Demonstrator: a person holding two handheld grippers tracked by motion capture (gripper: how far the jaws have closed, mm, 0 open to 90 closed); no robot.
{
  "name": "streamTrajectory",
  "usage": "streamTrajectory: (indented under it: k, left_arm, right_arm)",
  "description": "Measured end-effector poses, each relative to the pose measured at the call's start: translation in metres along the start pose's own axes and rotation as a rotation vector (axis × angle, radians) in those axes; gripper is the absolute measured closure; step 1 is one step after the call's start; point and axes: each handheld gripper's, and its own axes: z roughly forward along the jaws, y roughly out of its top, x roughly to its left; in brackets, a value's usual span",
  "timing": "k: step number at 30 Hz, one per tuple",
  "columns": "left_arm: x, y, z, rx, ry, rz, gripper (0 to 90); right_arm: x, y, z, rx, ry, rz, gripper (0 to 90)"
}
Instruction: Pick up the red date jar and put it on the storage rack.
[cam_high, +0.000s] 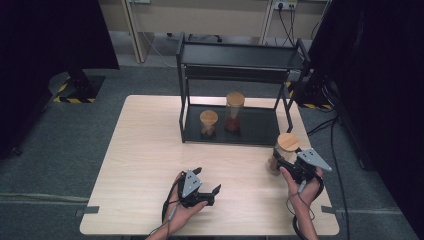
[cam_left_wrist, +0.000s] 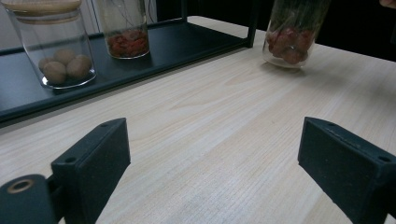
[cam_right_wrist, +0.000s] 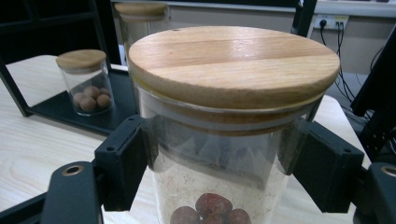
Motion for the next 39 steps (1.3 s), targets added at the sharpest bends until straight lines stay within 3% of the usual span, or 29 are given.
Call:
streamTrajectory:
  k: [39]
  left_arm:
    - [0.0,0.0,0.0,-0.002,-0.002,-0.001,8.7]
  right_arm:
    - [0.012,0.04,0.034,-0.019,0.036,-0.015,25.5]
